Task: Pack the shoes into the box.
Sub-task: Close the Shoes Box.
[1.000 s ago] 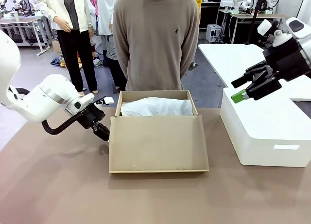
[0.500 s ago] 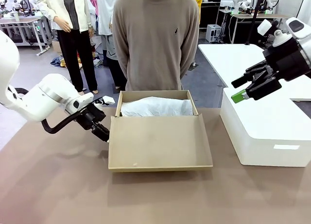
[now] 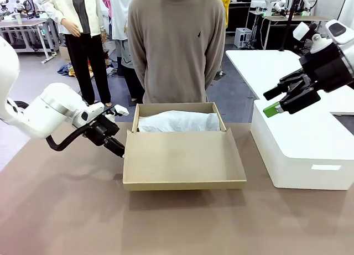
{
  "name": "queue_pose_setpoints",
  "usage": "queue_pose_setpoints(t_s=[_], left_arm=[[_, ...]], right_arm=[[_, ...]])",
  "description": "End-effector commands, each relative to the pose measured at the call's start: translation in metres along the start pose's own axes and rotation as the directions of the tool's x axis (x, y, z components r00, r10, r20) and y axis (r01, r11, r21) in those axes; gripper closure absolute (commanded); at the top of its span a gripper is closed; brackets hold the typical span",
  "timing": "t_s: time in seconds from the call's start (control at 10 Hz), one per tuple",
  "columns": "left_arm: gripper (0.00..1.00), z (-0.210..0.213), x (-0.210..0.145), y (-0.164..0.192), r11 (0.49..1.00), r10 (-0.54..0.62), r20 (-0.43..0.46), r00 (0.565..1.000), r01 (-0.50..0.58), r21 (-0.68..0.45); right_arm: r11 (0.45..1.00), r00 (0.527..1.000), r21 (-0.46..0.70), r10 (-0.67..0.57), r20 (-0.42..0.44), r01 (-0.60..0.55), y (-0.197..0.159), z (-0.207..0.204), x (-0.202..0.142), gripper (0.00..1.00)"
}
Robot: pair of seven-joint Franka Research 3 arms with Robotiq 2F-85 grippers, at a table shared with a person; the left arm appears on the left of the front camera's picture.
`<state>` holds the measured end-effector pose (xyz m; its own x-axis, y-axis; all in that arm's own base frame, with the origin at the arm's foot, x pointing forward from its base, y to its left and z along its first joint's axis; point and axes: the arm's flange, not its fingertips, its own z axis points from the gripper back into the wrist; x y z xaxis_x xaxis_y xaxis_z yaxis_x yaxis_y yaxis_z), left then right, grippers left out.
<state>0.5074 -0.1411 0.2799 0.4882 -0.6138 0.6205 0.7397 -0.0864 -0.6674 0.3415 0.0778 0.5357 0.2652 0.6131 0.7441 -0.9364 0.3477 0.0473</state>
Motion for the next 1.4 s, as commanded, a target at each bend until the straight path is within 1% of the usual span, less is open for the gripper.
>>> queue_pose_setpoints(t_s=[0.0,0.3,0.5,0.8,1.1,1.3], left_arm=[[1.00,0.007,0.008,-0.007,1.000,0.021,0.085,0.996,-0.022,0.010],[1.00,0.017,0.014,-0.014,0.998,0.058,0.172,0.983,-0.056,-0.013],[1.00,0.023,0.019,-0.016,0.996,0.072,0.253,0.965,-0.057,-0.065],[1.00,0.028,0.023,-0.017,0.992,0.104,0.348,0.932,-0.074,-0.100],[1.00,0.036,0.025,-0.027,0.996,0.089,0.416,0.905,-0.092,-0.013],[1.00,0.046,0.029,-0.036,0.991,0.041,0.455,0.890,-0.096,0.098]], right_arm=[[1.000,0.999,0.007,0.022,0.037,-0.022,-0.002,-0.003,0.001,0.00],[1.000,0.999,0.007,0.022,0.037,-0.022,-0.002,-0.003,0.001,0.00],[1.000,0.999,0.007,0.022,0.037,-0.022,-0.002,-0.003,0.001,0.00],[1.000,0.999,0.007,0.022,0.037,-0.022,-0.002,-0.003,0.001,0.00],[1.000,0.999,0.007,0.022,0.037,-0.022,-0.002,-0.003,0.001,0.00],[1.000,0.999,0.007,0.022,0.037,-0.022,-0.002,-0.003,0.001,0.00]])
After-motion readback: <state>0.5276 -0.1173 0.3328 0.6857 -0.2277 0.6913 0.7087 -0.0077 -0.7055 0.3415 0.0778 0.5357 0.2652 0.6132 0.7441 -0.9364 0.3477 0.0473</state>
